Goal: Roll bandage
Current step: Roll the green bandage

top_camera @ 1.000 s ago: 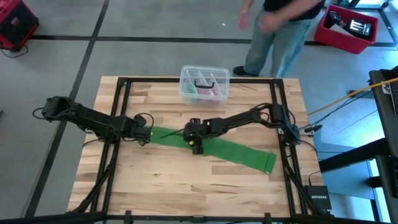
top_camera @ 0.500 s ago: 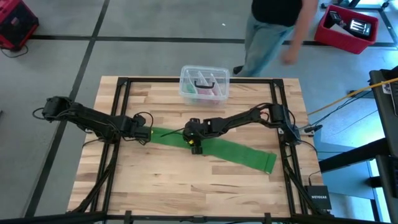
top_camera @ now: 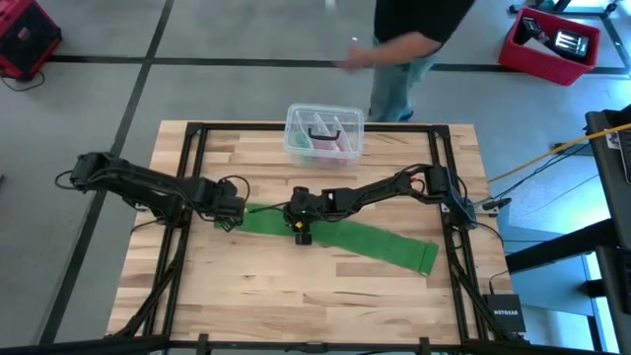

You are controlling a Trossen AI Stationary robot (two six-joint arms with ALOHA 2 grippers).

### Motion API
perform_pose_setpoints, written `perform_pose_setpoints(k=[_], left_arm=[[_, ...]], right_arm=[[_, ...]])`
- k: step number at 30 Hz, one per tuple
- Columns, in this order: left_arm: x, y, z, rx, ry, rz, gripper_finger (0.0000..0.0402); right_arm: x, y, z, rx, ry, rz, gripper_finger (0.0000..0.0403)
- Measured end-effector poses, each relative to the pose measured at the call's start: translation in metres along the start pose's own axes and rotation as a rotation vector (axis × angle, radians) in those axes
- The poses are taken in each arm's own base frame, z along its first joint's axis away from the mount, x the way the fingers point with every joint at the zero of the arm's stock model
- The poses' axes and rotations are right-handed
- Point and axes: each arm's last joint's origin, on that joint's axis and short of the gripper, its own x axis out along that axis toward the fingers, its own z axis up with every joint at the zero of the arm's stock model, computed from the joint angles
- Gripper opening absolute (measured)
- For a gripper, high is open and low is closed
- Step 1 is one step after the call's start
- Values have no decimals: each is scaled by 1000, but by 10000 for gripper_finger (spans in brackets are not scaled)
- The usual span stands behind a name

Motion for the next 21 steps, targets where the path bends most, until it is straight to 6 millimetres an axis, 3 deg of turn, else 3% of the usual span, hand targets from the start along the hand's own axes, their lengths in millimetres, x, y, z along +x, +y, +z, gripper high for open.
perform_pose_setpoints(k=[5,10,14,21], left_arm=[[-14,-13,8,28,-91,-100,148],[-12,-33,9,73,-230,-255,148],[0,-44,6,114,-304,-322,148],[27,-47,-4,130,-276,-284,148]], right_arm=[[-21,-2,20,0,-27,19,159],[-76,-2,36,-11,40,59,159],[-109,10,9,-12,188,86,159],[-150,58,-68,91,331,131,159]])
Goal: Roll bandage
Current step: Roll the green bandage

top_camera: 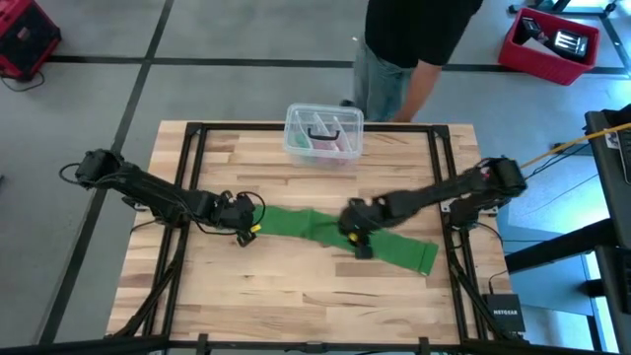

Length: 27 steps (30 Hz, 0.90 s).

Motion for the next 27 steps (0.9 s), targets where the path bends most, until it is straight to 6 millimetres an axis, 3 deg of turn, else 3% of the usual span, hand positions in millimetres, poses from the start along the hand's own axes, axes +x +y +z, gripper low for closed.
perform_pose_setpoints(k=[5,11,16,20,27], left_arm=[[11,5,-11,5,58,55,148],[9,13,-21,-47,165,134,148],[5,15,-28,-75,237,161,148],[-1,10,-22,-74,226,130,148],[-20,-5,3,32,155,52,148]], right_arm=[[12,21,-56,54,110,-53,159],[22,30,-85,99,149,-98,159],[22,36,-86,92,132,-122,159],[19,38,-78,91,113,-135,159],[-17,49,-54,79,76,-103,159]])
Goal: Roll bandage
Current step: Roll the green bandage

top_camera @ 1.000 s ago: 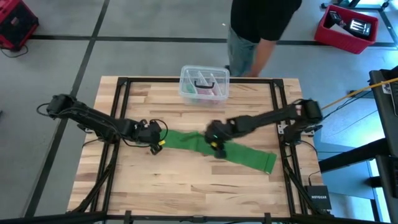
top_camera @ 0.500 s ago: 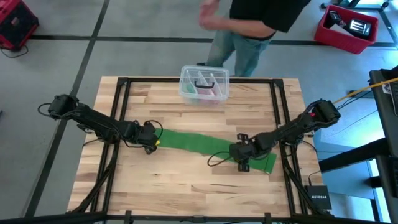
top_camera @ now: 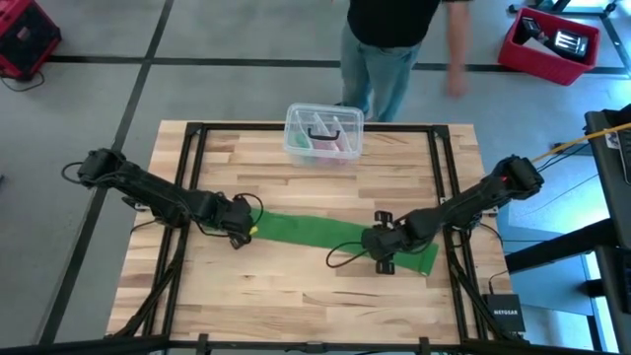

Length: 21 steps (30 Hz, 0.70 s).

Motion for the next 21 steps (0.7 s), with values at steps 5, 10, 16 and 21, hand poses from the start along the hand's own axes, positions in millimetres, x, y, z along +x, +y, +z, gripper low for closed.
perform_pose_setpoints(k=[5,10,16,21], left_arm=[[-18,-4,7,160,-2,-2,148],[-34,-12,25,146,-126,-21,148],[-38,-24,39,133,-266,-119,148],[-37,-27,43,92,-290,-138,148]], right_arm=[[-30,14,-10,18,1,110,159],[-49,42,-39,92,40,134,159],[-56,69,-67,158,36,101,159],[-60,78,-78,183,21,92,159]])
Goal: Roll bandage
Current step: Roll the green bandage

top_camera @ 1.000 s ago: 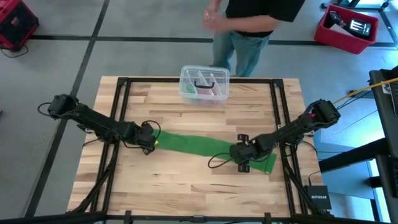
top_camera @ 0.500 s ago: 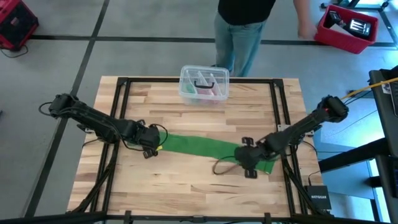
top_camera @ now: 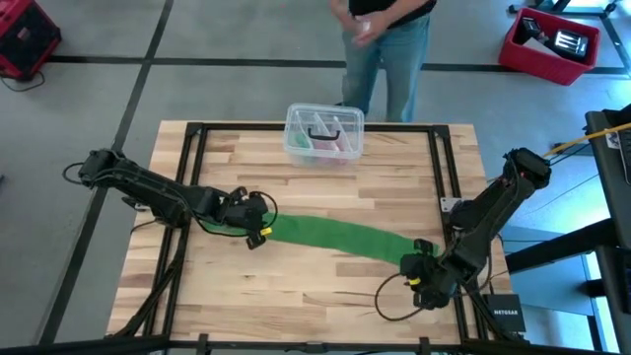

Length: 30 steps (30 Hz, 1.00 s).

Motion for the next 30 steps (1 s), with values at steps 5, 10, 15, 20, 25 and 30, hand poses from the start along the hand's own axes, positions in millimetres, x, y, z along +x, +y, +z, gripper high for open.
perform_pose_setpoints(k=[5,10,15,20,25,30], left_arm=[[3,-3,2,-45,-21,-16,148],[7,-7,4,-70,-35,-28,148],[10,-12,2,-68,-33,-35,148],[10,-14,2,-76,-43,-32,148],[10,-13,2,-85,-53,-15,148],[10,-13,2,-85,-61,-4,148]], right_arm=[[-1,1,-12,44,51,-24,187],[-2,1,-24,77,151,-38,241],[-3,4,-31,124,180,-37,258],[7,1,-45,99,178,-194,259],[28,1,-50,107,188,-342,251],[39,2,-52,111,179,-408,234]])
